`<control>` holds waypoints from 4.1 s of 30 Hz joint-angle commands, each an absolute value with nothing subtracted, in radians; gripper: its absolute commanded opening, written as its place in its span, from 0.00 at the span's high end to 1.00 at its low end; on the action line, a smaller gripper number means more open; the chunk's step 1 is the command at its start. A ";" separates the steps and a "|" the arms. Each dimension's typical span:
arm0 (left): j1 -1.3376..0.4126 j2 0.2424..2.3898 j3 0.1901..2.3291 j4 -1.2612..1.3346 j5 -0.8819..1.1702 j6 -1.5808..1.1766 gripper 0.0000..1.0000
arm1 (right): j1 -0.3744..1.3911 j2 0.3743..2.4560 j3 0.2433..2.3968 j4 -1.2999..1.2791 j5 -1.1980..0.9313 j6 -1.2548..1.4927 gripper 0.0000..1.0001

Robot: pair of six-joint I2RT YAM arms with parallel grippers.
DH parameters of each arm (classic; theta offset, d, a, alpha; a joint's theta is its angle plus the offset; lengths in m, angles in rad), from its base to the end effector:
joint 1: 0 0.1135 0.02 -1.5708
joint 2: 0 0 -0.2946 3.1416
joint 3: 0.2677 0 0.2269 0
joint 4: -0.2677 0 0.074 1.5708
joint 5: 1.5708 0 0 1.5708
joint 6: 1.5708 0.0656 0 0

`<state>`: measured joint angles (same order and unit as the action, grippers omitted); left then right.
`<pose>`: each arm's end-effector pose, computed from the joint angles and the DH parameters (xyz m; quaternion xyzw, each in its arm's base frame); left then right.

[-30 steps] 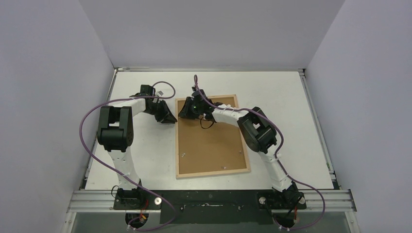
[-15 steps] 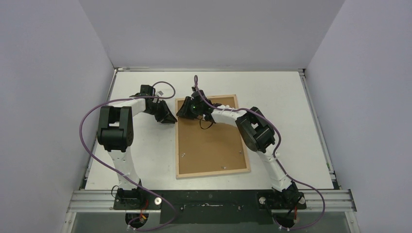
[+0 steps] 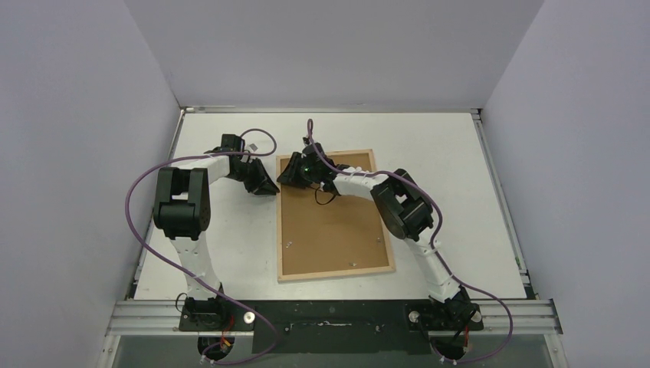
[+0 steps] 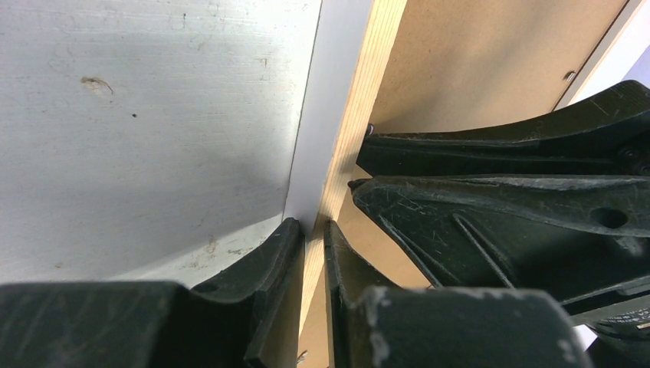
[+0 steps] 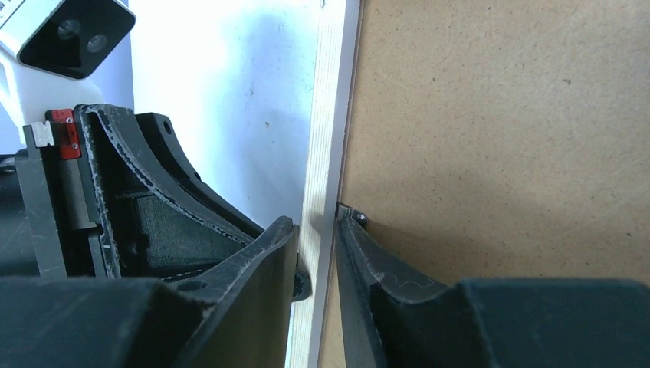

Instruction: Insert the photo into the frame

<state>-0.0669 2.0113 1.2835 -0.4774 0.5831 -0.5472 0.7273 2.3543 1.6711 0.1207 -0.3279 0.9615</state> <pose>0.3917 -0.0624 0.1590 -0.1733 0.9272 -0.3221 0.0805 0.3973 0.3819 0.1580 0.0226 0.8671 0.4512 0.2097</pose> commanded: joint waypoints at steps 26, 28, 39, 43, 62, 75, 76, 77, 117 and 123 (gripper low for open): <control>-0.080 1.810 1.177 -0.554 0.561 -0.508 0.61 | 0.600 1.775 1.311 -0.154 -0.227 0.578 0.61; -0.098 1.775 1.136 -0.554 0.545 -0.517 0.61 | 0.610 1.757 1.295 -0.177 -0.252 0.541 0.60; -0.204 1.652 0.980 -0.543 0.423 -0.637 0.61 | 0.715 1.700 1.189 -0.166 -0.328 0.573 0.50; -0.232 1.622 0.957 -0.530 0.384 -0.668 0.63 | 0.725 1.719 1.165 -0.125 -0.388 0.645 0.54; -0.263 1.468 0.788 -0.416 0.344 -0.687 0.76 | 0.991 1.602 0.979 -0.100 0.105 1.216 0.58; -0.262 1.553 0.806 -0.361 0.359 -0.655 0.73 | 1.085 1.732 0.999 0.047 0.128 1.315 0.61; -0.262 1.564 0.808 -0.361 0.353 -0.649 0.74 | 1.091 1.750 1.009 0.048 0.122 1.308 0.61; -0.262 1.575 0.809 -0.362 0.346 -0.641 0.74 | 1.098 1.768 1.019 0.046 0.116 1.301 0.61; -0.263 1.606 0.777 -0.336 0.374 -0.629 0.88 | 1.126 1.944 1.043 0.163 0.091 1.201 0.67; -0.262 1.614 0.779 -0.333 0.382 -0.630 0.88 | 1.128 1.946 1.023 0.195 0.066 1.189 0.67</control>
